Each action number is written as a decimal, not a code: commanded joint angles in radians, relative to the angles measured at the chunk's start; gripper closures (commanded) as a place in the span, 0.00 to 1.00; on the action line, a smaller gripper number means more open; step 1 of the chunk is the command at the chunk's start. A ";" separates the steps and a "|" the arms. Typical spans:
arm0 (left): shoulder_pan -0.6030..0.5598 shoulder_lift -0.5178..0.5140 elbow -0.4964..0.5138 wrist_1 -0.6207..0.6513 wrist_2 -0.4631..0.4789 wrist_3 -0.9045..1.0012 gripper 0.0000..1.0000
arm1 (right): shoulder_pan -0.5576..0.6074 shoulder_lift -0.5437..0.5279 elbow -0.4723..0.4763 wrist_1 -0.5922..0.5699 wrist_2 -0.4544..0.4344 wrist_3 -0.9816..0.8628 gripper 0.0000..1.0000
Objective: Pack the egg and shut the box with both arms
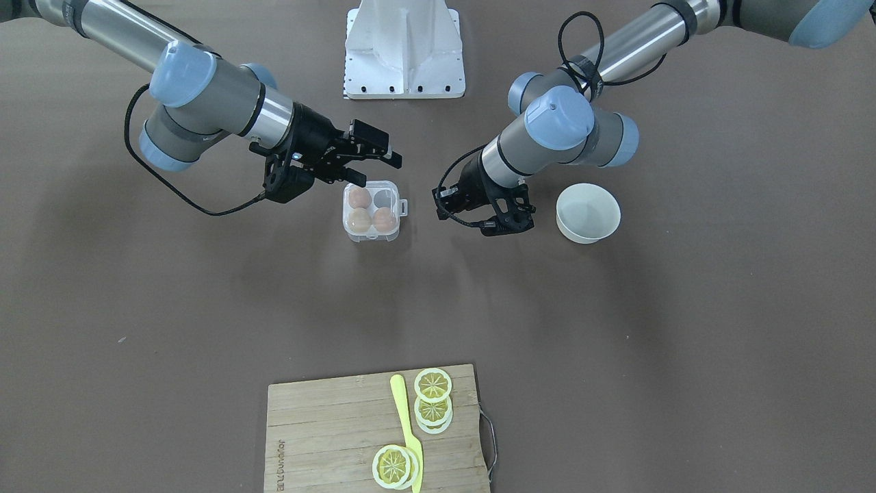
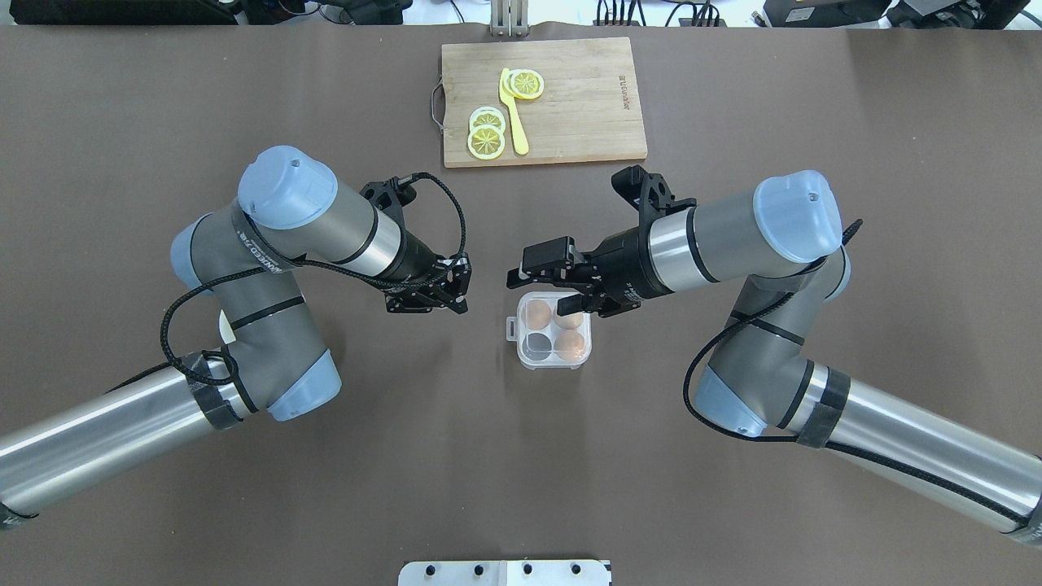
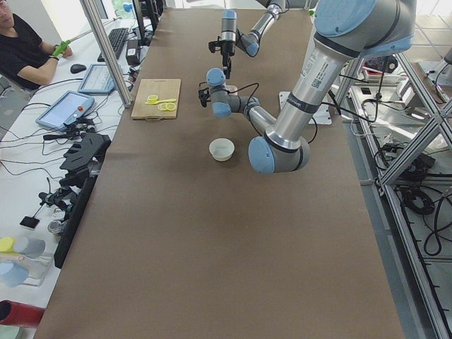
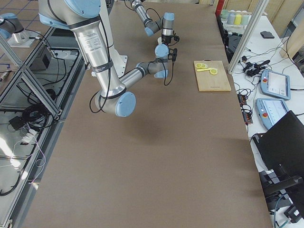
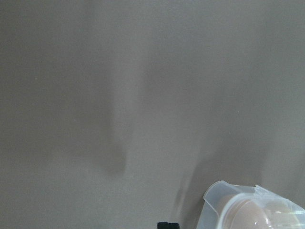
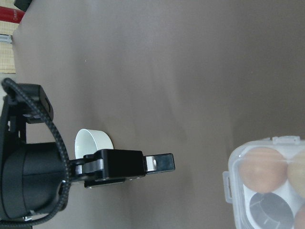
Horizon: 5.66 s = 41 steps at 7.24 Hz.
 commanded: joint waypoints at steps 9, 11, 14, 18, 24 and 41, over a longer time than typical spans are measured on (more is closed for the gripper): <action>-0.188 0.029 -0.047 0.000 -0.133 0.006 0.91 | 0.011 0.007 0.012 -0.029 -0.001 -0.005 0.00; -0.294 0.109 -0.113 0.000 -0.154 0.017 0.02 | 0.074 -0.008 0.012 -0.037 0.095 -0.007 0.01; -0.466 0.354 -0.328 0.002 -0.172 0.266 0.02 | 0.297 -0.118 0.004 -0.070 0.234 -0.229 0.01; -0.751 0.496 -0.322 0.096 -0.166 0.611 0.02 | 0.554 -0.271 0.012 -0.429 0.314 -0.856 0.00; -0.991 0.649 -0.330 0.507 -0.165 1.416 0.02 | 0.770 -0.456 0.017 -0.891 0.061 -1.630 0.00; -0.986 0.665 -0.316 0.669 -0.159 1.571 0.02 | 1.007 -0.484 0.149 -1.405 0.193 -1.956 0.00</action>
